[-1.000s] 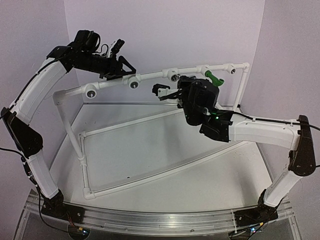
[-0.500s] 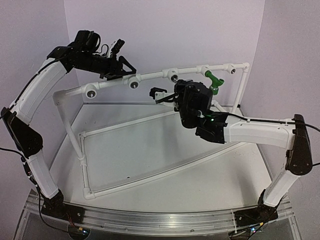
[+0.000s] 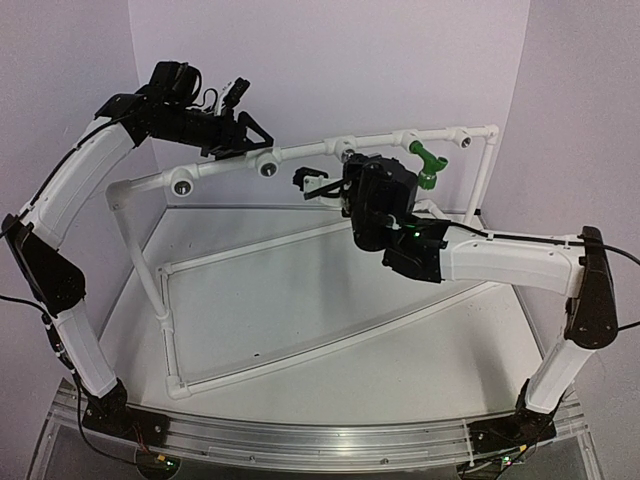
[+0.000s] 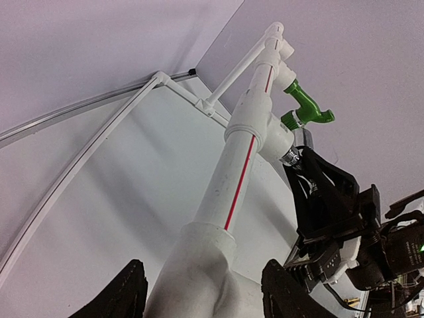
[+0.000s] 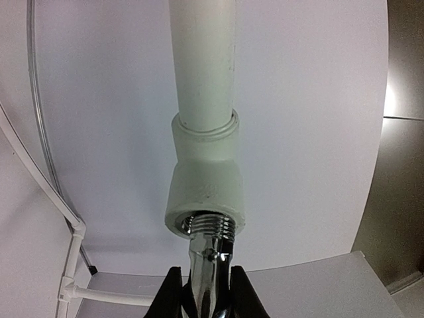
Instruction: Install the water faucets
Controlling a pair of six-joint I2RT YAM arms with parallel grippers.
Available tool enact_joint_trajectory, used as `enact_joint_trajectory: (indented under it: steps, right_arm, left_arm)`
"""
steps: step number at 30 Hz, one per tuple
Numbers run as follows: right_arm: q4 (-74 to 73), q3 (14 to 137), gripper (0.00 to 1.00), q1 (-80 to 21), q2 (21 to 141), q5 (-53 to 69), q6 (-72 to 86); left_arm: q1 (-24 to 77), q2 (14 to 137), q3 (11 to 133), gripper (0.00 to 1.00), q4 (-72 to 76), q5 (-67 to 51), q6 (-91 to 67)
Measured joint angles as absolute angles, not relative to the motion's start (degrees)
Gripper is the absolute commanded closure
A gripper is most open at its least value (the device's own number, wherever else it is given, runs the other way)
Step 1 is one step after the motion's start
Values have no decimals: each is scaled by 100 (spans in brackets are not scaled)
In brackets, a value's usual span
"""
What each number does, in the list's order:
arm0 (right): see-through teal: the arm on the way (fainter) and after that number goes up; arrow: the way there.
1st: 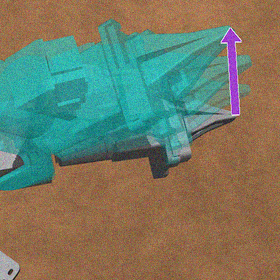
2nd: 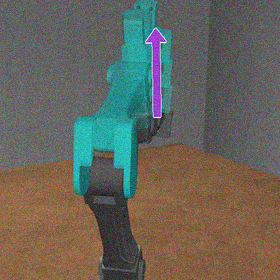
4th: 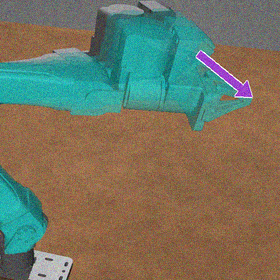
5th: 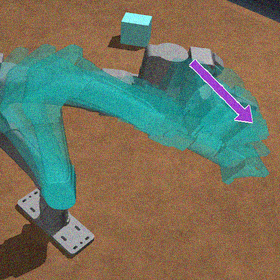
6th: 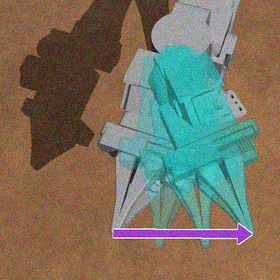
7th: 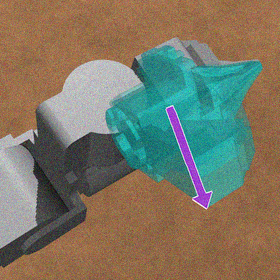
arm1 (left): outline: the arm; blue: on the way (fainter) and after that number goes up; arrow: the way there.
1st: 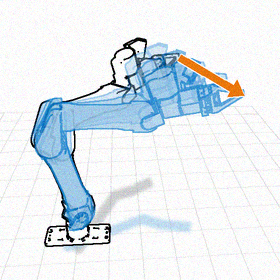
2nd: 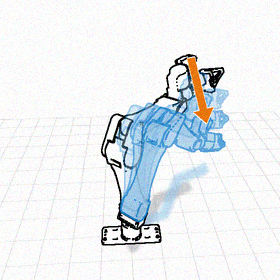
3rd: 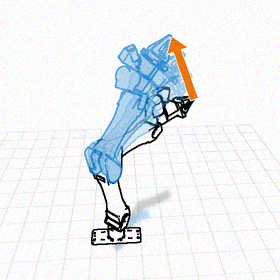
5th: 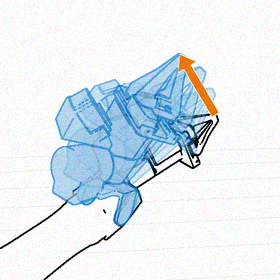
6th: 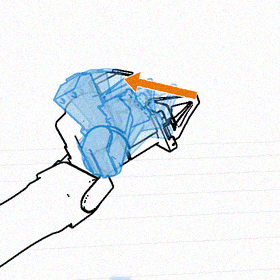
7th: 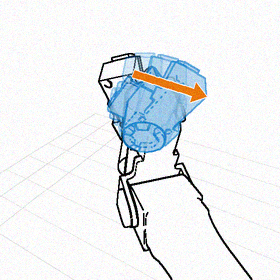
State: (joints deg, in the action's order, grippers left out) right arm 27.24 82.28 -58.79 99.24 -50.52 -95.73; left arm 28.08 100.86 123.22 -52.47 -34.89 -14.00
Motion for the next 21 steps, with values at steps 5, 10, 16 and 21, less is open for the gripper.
enact_joint_trajectory:
  steps: [5,10,16,21]
  right_arm:
    - [2724,8228,100,-5881,9924,-5072,-9595]
    - [2727,8222,100,-5872,9924,-5072,-9594]
    - [2722,8168,100,-5748,9924,-5062,-9590]
    - [2727,8158,100,-5710,9924,-5056,-9573]
  left_arm:
    - [2808,10086,12317,41,-5245,-3495,-1400]
    - [2808,10086,12317,41,-5245,-3496,-1400]
    - [2812,10086,12317,41,-5244,-3505,-1400]
    - [2812,10088,12317,41,-5246,-3505,-1400]
